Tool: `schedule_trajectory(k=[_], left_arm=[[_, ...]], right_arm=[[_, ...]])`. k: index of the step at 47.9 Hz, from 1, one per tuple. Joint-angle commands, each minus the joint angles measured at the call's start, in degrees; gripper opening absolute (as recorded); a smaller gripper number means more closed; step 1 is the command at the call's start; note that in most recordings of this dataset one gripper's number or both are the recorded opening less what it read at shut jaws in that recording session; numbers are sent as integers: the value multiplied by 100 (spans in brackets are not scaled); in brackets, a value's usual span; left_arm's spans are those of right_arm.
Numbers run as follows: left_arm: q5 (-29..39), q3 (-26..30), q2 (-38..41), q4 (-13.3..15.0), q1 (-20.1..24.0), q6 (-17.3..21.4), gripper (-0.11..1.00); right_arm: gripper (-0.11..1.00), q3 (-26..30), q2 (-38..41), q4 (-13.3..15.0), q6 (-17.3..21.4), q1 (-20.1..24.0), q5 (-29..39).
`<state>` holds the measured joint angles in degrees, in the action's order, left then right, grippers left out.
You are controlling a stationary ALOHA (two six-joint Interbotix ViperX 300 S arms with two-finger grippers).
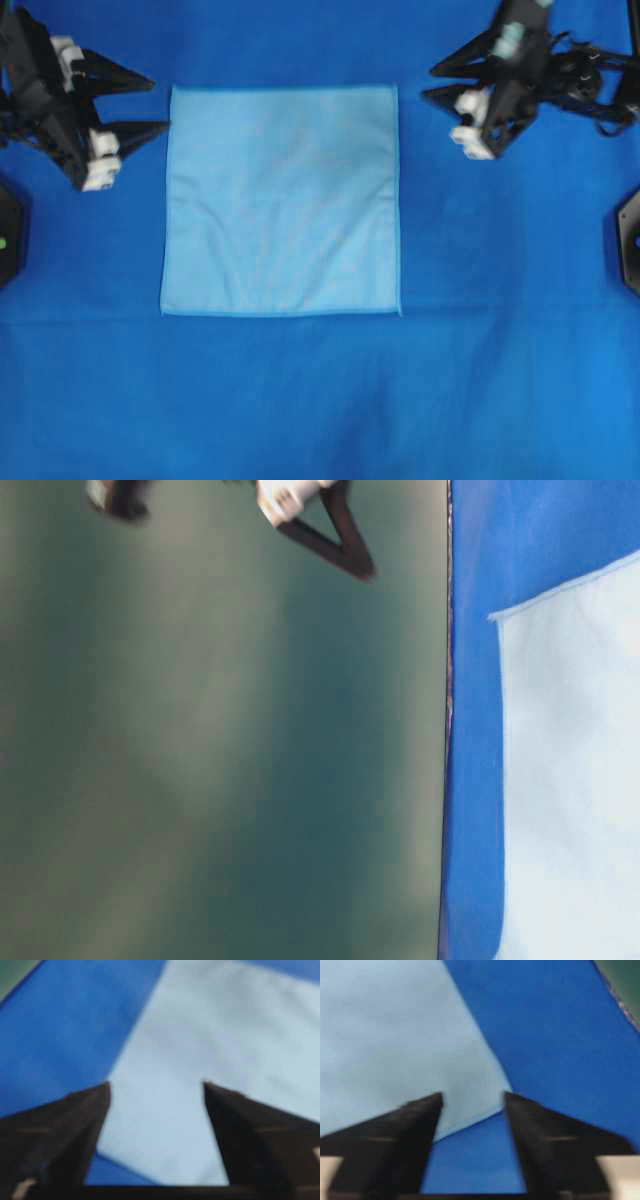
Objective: Fold the light blue towel.
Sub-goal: 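Move both grippers to the towel's far corners and grasp them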
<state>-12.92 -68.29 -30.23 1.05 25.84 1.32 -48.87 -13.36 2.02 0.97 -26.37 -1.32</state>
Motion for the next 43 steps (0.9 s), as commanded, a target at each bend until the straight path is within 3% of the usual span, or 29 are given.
schedule_trajectory(k=[1,7,20,33,43], left_arm=[[-229,114,404,18,272,44,82],[-563,149,1011,18,527,158,85],[-1028,431,2241,18,861,211,85],[-1063,633,2988,18,1143,501,85],[-1046,694,3313,18,1178,510,84]], right_arm=[[62,404,448,123,0,-132,18],[55,650,1037,246,0,-299,18],[55,1046,1978,299,-9,-378,-9],[55,1090,2320,308,0,-510,-18],[55,1099,2417,308,0,-510,-44]])
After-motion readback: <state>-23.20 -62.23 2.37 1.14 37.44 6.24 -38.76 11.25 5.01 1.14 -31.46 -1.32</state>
